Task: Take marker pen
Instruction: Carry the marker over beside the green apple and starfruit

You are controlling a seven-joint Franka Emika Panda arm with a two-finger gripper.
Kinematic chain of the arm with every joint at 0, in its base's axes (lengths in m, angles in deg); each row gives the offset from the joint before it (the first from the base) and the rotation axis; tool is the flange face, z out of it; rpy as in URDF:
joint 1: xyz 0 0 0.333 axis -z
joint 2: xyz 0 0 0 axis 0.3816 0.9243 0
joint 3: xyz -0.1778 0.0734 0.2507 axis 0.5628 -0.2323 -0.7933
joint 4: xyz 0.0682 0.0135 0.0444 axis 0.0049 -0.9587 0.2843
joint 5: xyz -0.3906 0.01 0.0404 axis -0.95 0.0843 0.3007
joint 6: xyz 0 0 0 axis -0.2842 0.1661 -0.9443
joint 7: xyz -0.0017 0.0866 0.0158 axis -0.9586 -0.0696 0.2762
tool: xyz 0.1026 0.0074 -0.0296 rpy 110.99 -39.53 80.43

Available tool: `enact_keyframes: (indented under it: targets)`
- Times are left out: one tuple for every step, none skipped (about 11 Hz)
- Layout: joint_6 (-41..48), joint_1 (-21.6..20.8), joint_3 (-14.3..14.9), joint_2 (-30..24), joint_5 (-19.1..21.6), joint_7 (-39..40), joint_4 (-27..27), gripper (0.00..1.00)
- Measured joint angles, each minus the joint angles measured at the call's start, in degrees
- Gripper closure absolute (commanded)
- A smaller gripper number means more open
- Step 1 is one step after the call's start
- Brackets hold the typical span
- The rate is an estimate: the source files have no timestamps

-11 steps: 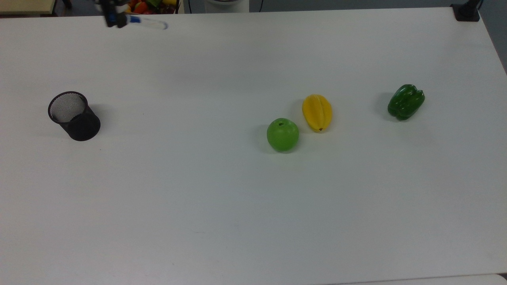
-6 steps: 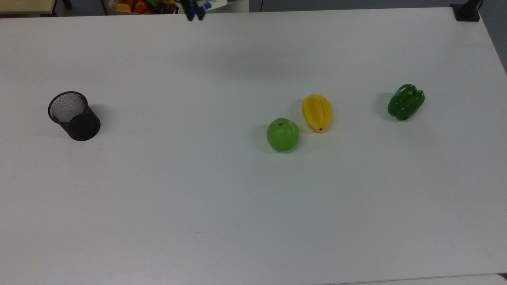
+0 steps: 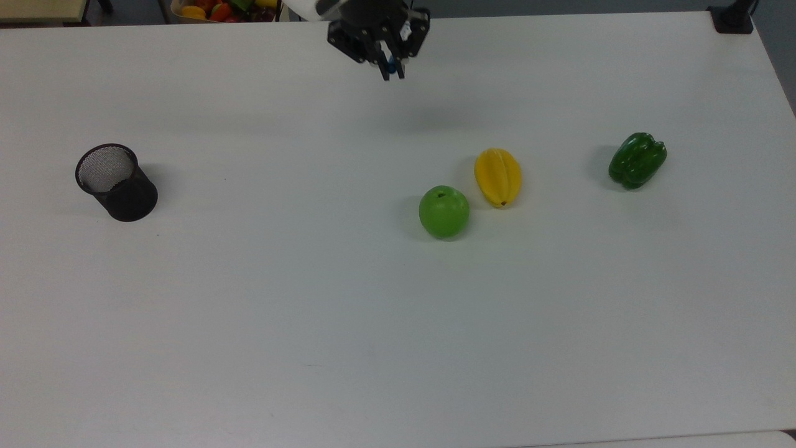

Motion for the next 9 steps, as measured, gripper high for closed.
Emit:
enact_keyframes:
  targets:
    - [-2.1, -1.1, -0.3, 1.2, -1.4, 0.0, -1.1, 1.00]
    - [-5.8, -1.7, -1.6, 2.3, -3.3, 0.0, -3.4, 1.00]
    - [-9.4, -1.8, -2.7, 2.8, -4.6, 0.0, -5.4, 1.00]
    - [-13.2, -1.9, -3.4, 3.5, -5.5, 0.0, -7.5, 1.00]
    - [-16.1, -2.0, -3.7, 4.5, -5.8, 0.0, -8.9, 1.00]
    - [-18.3, -2.4, -3.7, 5.7, -6.4, 0.0, -9.7, 1.00]
    - [-21.0, -2.8, -3.8, 7.0, -7.1, 0.0, -10.4, 1.00]
    - [-24.1, -3.3, -3.8, 8.2, -7.8, 0.0, -11.3, 1.00]
    - [-26.5, -3.7, -3.8, 9.3, -8.4, -0.1, -12.1, 1.00]
